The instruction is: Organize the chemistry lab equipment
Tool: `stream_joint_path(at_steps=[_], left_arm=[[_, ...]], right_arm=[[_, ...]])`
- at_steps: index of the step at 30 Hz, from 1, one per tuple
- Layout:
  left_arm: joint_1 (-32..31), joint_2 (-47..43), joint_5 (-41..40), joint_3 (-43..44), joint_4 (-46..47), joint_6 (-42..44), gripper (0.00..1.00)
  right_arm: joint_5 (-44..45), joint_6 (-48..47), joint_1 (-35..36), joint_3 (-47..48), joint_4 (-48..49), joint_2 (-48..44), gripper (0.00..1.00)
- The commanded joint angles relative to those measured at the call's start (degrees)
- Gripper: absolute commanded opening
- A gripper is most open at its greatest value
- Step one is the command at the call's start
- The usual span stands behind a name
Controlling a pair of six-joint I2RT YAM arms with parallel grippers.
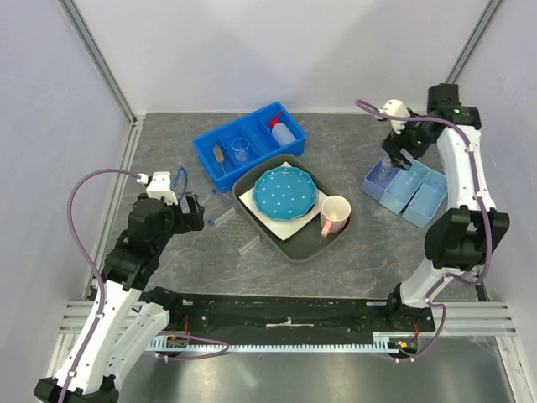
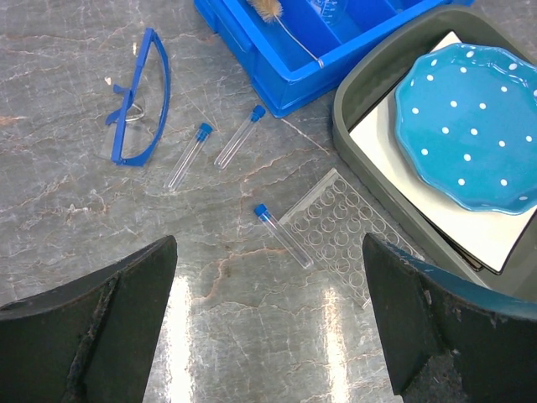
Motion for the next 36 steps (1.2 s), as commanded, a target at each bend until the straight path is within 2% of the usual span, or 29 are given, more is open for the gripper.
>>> stream_joint_path(at_steps=[1,11,27,36], left_arm=[[0.2,-0.27,1.39,-0.52,2.89,1.94,0.97],[0.2,-0.36,1.56,-0.6,2.89,1.94,0.98],[0.29,-0.27,2.35,-0.78,3.07,1.94,0.98],[0.2,-0.36,2.44,-0.78,3.24,2.03,0.98]], right_arm=[[1.64,-4.53,-5.39,2.53,-1.35,3.66,0.5],[4.98,-4.44,-8.13,-0.7,1.9,12.02,0.51],[7.8,-2.86,-8.92,-8.8,8.06,13.16,0.53],[7.09,0.22,-8.83,-11.44,13.94,16.59,0.6]])
